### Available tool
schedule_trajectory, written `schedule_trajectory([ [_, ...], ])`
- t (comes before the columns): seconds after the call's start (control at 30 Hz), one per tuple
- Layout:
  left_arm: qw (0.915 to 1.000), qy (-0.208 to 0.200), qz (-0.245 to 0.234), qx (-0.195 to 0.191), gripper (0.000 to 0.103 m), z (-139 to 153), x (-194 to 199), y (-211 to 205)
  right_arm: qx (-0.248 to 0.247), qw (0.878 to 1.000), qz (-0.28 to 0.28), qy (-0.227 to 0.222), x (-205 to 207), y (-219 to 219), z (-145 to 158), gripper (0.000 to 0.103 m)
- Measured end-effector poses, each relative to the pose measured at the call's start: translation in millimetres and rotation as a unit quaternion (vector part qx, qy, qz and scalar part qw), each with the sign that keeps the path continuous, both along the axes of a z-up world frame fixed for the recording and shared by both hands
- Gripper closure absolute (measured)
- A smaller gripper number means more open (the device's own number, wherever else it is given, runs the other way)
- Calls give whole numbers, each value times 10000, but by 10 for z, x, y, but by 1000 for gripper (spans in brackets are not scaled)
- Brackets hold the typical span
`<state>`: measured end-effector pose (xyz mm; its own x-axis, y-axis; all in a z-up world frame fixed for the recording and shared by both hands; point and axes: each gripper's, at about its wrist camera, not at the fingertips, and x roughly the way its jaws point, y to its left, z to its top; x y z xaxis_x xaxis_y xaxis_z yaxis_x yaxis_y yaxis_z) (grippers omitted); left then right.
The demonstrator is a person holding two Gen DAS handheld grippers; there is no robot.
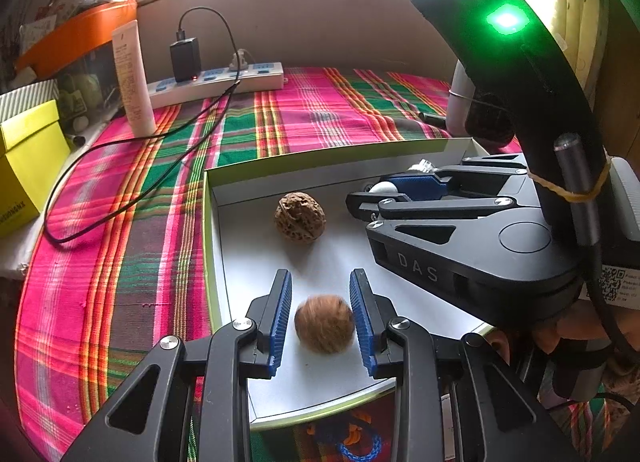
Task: Organize objects
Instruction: 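Open the left tool to release the walnut while the right tool releases the knob, then withdraw both open tools from the tray toward the remaining objects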
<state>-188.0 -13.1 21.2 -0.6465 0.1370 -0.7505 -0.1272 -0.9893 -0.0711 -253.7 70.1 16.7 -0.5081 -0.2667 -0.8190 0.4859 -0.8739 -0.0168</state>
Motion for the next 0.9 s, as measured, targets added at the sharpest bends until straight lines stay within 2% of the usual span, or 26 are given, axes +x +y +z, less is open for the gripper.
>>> schedule_trajectory([
  [0.2,10000,-1,-2,3,75,-3,3,9,-9,10000,-4,11,7,3,8,74],
  [0.3,10000,-3,-4,2,74,-5,14,8,-10,10000,-10,15,11,6,13,61],
  [0.6,10000,-3,-6,6,74,-2,17,2,-55,10000,-31,47,45,29,53,61],
  [0.9,10000,53,57,19,68,42,78,-27,-109,9997,-136,148,114,75,131,61],
])
